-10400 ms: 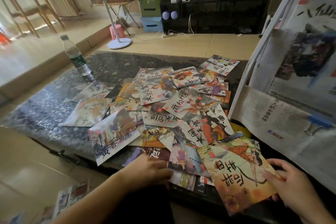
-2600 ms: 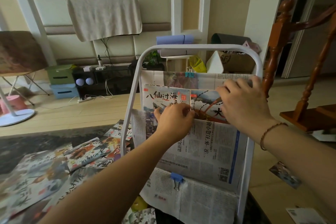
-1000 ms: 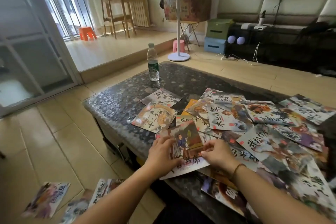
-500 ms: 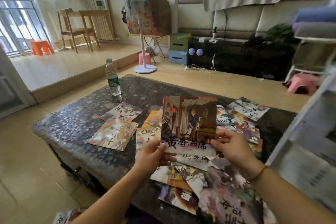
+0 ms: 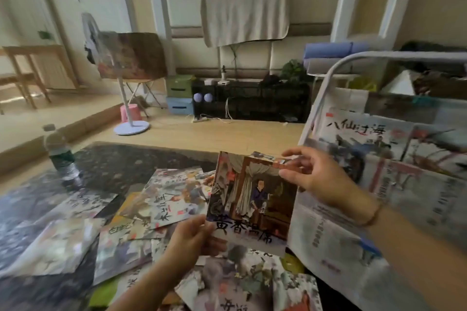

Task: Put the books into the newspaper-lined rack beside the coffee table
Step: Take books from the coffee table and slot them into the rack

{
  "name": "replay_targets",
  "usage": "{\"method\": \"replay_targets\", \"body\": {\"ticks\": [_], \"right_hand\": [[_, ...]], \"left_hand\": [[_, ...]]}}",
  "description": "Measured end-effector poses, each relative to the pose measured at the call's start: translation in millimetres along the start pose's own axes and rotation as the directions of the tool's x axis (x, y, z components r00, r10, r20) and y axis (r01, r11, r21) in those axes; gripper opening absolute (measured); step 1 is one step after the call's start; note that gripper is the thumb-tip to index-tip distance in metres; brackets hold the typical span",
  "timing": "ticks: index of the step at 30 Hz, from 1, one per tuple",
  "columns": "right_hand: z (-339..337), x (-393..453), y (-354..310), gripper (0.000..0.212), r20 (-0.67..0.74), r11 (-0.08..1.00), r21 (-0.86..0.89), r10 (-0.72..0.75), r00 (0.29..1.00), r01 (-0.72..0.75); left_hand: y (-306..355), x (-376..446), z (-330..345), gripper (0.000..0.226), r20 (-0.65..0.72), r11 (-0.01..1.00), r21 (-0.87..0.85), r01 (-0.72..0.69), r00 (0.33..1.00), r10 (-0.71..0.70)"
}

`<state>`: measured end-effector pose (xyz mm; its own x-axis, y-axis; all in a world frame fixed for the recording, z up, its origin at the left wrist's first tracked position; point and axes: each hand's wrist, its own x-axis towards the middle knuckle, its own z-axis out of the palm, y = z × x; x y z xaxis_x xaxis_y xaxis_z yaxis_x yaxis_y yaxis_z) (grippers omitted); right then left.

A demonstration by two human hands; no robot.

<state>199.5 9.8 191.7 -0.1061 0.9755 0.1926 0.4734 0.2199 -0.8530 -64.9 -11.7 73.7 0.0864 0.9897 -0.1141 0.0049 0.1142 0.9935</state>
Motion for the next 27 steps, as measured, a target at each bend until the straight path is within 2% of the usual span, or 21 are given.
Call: {"method": "replay_targets", "body": {"ticks": [3, 7, 11, 14, 17, 21, 24, 27], "right_hand": [[-37, -10, -4, 0.028, -0.026, 0.922, -0.369, -0.137, 0.99, 0.118], [-66, -28, 1, 0.038, -0.023, 0.708, -0.699, -0.162, 0.986, 0.1], [-91, -45, 2, 0.051, -0.079, 0.665, -0.744, -0.183, 0.98, 0.064], [-122, -50, -6, 0.051, -0.137, 0.637, -0.769, -0.258, 0.956, 0.062], [-167, -49, -30, 0.046, -0.215, 0.604, -0.796, -0.347, 0.913, 0.042], [-224, -46, -63, 0.047, -0.26, 0.489, -0.872, -0.434, 0.863, -0.017], [-251, -42, -67, 0.044, -0.263, 0.361, -0.928, -0.461, 0.848, -0.092], [-261, -40, -53, 0.045, -0.269, 0.309, -0.942, -0.46, 0.846, -0.131]], "left_hand": [[9, 6, 38, 0.018, 0.083, 0.999, 0.024, -0.026, 0.996, 0.024], [20, 8, 86, 0.017, 0.192, 0.996, 0.041, -0.074, 0.979, 0.065], [39, 8, 126, 0.021, 0.257, 0.992, 0.065, -0.104, 0.963, 0.084], [64, 16, 152, 0.021, 0.286, 0.96, 0.154, -0.232, 0.941, 0.181], [106, 25, 183, 0.012, 0.29, 0.898, 0.18, -0.4, 0.894, 0.34], [157, 45, 234, 0.009, 0.251, 0.818, 0.18, -0.546, 0.83, 0.498], [175, 57, 270, 0.008, 0.209, 0.738, 0.274, -0.617, 0.787, 0.58], [176, 62, 295, 0.008, 0.253, 0.666, 0.375, -0.645, 0.763, 0.595]]}}
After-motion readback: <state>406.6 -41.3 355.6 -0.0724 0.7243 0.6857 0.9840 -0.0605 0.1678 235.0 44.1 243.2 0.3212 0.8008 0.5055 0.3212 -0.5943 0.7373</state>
